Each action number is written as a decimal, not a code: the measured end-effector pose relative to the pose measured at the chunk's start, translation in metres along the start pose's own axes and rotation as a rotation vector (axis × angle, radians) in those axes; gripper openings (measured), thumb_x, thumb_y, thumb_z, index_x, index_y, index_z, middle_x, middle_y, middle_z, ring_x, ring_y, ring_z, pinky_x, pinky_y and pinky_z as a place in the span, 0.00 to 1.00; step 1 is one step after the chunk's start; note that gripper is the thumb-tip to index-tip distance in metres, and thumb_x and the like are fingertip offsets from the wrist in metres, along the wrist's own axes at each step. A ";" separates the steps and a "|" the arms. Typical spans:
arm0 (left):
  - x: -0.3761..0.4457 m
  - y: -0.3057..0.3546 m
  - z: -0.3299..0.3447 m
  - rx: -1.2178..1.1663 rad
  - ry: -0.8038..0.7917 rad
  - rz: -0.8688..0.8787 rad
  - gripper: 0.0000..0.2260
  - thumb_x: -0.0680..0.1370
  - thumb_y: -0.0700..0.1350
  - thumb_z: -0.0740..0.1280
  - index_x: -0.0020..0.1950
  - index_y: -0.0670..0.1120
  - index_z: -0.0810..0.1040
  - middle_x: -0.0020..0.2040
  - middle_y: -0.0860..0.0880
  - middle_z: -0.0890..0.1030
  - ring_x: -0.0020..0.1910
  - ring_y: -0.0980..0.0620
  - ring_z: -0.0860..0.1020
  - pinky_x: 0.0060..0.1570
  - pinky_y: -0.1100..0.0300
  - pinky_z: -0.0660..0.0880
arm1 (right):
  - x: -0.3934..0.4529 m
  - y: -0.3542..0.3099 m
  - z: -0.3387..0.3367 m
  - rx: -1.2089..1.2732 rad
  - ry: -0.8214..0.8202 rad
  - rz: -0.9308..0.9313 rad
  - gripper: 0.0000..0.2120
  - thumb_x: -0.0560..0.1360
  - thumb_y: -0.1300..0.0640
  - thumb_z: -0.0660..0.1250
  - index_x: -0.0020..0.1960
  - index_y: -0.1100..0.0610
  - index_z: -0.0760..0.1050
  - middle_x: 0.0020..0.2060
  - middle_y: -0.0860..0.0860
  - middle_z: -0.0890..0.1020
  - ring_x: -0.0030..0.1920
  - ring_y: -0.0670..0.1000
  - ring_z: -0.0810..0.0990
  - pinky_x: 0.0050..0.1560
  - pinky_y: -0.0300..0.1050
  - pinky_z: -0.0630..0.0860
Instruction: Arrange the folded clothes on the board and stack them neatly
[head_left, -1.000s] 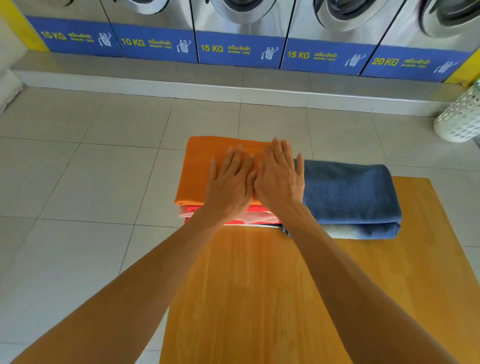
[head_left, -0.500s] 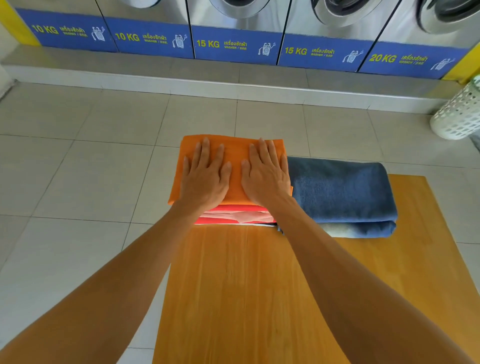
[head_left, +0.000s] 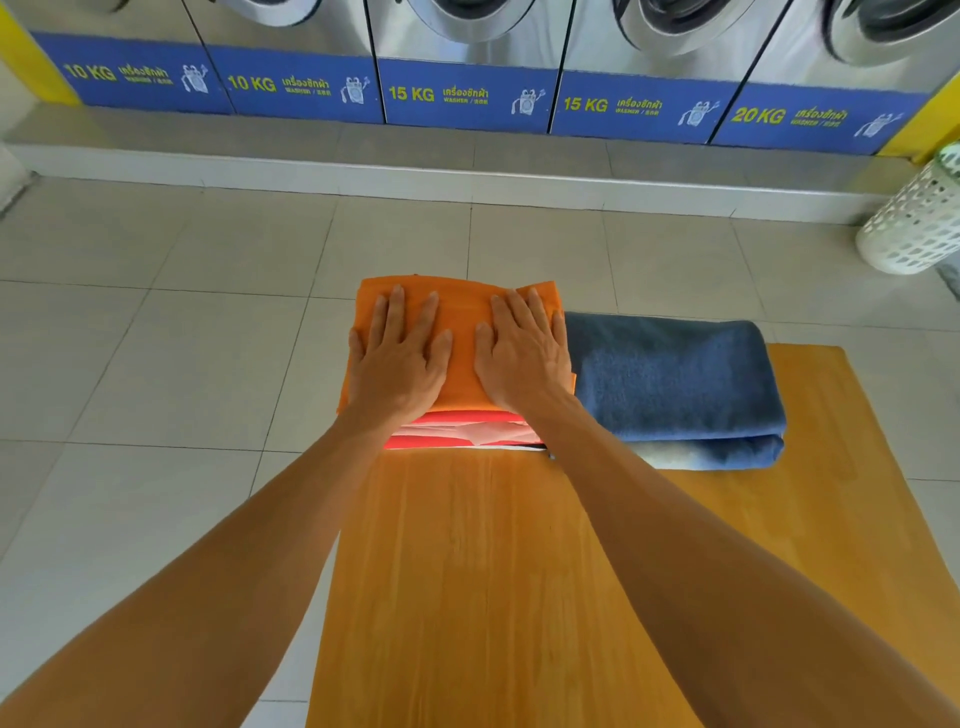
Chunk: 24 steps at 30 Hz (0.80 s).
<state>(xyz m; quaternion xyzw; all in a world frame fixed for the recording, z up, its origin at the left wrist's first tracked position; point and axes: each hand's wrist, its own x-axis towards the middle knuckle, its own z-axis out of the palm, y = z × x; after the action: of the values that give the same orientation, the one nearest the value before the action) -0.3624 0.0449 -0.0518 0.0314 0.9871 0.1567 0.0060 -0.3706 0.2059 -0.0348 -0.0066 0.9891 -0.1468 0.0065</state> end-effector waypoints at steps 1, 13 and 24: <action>0.000 0.000 0.000 0.001 -0.004 -0.002 0.31 0.79 0.65 0.40 0.80 0.58 0.42 0.81 0.49 0.44 0.80 0.45 0.44 0.75 0.40 0.46 | 0.000 0.000 0.000 0.004 0.014 -0.002 0.29 0.83 0.42 0.43 0.80 0.53 0.57 0.80 0.51 0.58 0.81 0.53 0.49 0.79 0.56 0.42; -0.012 0.019 -0.015 0.082 -0.145 -0.155 0.30 0.80 0.65 0.41 0.79 0.57 0.36 0.80 0.47 0.37 0.79 0.41 0.39 0.73 0.35 0.41 | -0.010 -0.002 -0.010 -0.047 0.017 -0.012 0.27 0.84 0.45 0.43 0.81 0.53 0.54 0.81 0.51 0.51 0.81 0.54 0.44 0.79 0.58 0.41; -0.044 0.034 -0.067 0.092 -0.380 -0.198 0.30 0.81 0.64 0.47 0.80 0.53 0.49 0.81 0.43 0.45 0.79 0.38 0.43 0.72 0.34 0.46 | -0.061 0.000 -0.044 -0.034 -0.130 0.000 0.25 0.85 0.47 0.43 0.80 0.53 0.53 0.81 0.52 0.50 0.81 0.56 0.43 0.78 0.61 0.44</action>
<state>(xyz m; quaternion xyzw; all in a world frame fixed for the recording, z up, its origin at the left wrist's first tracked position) -0.3177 0.0537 0.0228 -0.0364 0.9727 0.1012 0.2059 -0.3108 0.2197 0.0077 -0.0163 0.9889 -0.1294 0.0706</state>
